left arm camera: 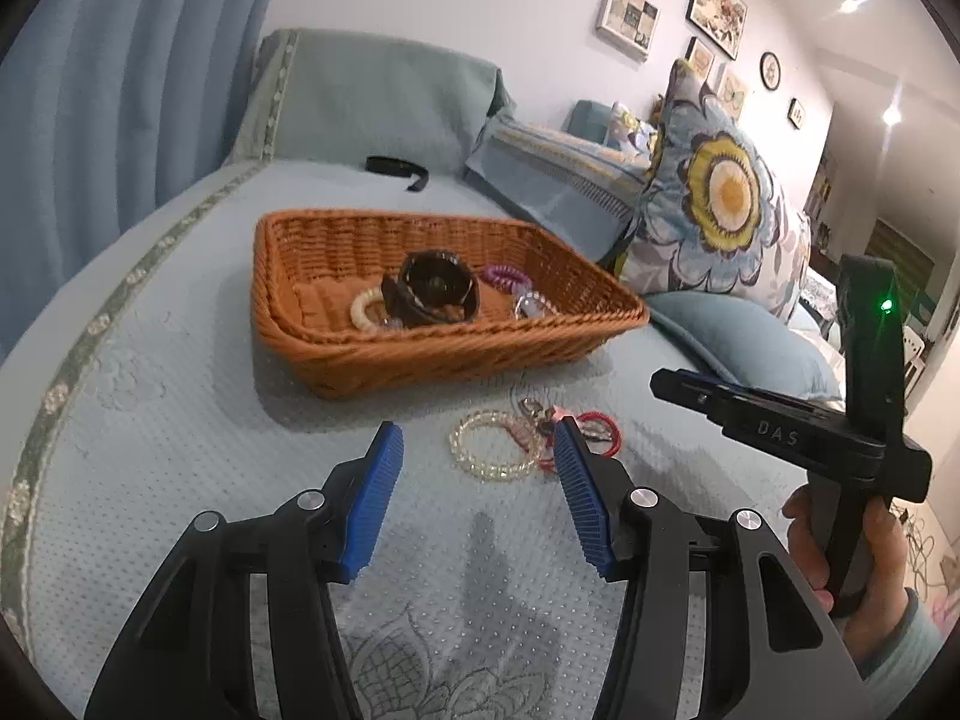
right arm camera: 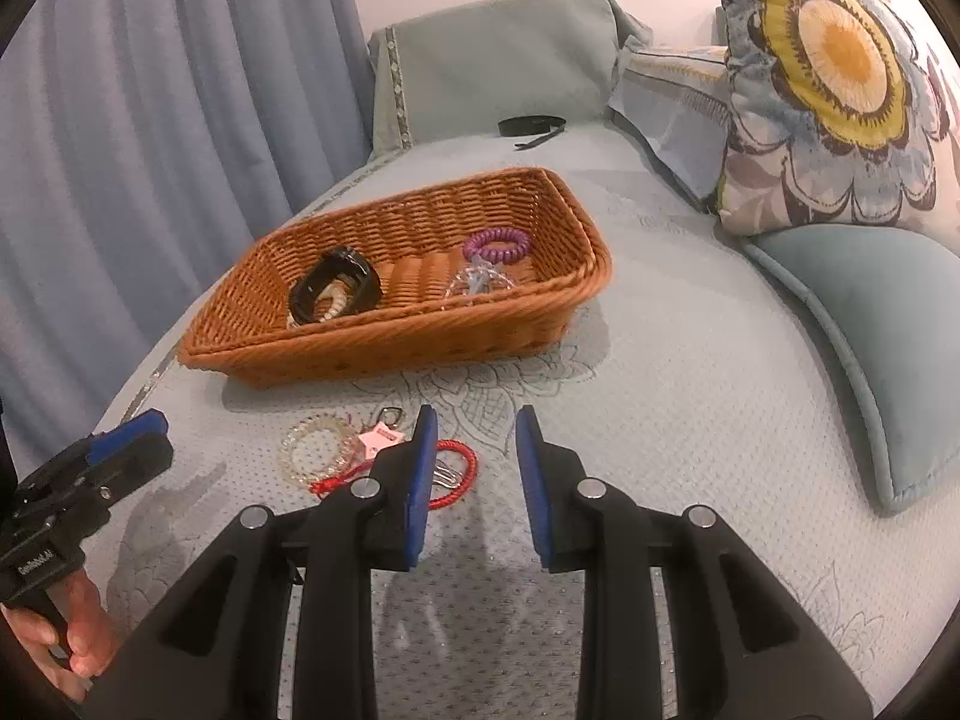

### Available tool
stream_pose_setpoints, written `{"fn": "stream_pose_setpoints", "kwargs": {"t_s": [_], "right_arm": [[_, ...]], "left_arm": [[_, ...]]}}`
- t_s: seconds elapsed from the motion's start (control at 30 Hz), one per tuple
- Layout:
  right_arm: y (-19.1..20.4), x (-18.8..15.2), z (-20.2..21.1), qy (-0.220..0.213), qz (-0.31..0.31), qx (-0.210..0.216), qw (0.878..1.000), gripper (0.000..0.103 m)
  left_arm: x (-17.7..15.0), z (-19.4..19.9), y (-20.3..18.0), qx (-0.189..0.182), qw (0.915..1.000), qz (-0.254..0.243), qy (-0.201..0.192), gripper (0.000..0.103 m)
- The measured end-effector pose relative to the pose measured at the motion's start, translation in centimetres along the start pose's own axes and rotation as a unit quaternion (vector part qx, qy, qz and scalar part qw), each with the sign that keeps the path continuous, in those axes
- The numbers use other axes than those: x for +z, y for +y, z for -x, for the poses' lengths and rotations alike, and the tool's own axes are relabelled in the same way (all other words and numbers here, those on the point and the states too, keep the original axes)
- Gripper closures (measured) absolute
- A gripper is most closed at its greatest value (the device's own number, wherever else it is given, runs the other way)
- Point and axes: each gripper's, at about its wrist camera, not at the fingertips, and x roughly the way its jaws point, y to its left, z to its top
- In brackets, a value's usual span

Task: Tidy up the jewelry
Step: 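Move both open grippers back to the white bead bracelet and pink-star key, then grasp the white bead bracelet with the left gripper while the right grasps the pink-star key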

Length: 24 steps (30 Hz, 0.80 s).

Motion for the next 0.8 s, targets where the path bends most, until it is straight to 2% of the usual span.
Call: {"fn": "stream_pose_setpoints", "kwargs": {"t_s": [0.4,0.57,0.67,0.77,0.8], "right_arm": [[0.1,-0.7,-3.2,0.050,0.003,0.003,0.999,0.079],[-0.5,-0.6,-3.6,0.055,-0.009,0.016,0.998,0.079],[-0.4,-0.6,-3.9,0.061,-0.009,0.020,0.998,0.079],[-0.6,-0.6,-4.0,0.063,-0.013,0.023,0.998,0.079],[-0.6,-0.6,-3.9,0.061,-0.013,0.025,0.998,0.079]], "left_arm": [[0.6,-5.6,0.1,0.031,0.9964,0.001,0.079,0.055],[1.1,-8.3,-0.1,0.058,0.9918,-0.002,0.114,0.064],[1.1,-8.8,-0.3,0.073,0.9900,-0.010,0.120,0.067],[1.1,-9.0,-0.2,0.090,0.9885,-0.011,0.121,0.084],[1.1,-9.0,-0.1,0.090,0.9884,-0.008,0.122,0.094]]}}
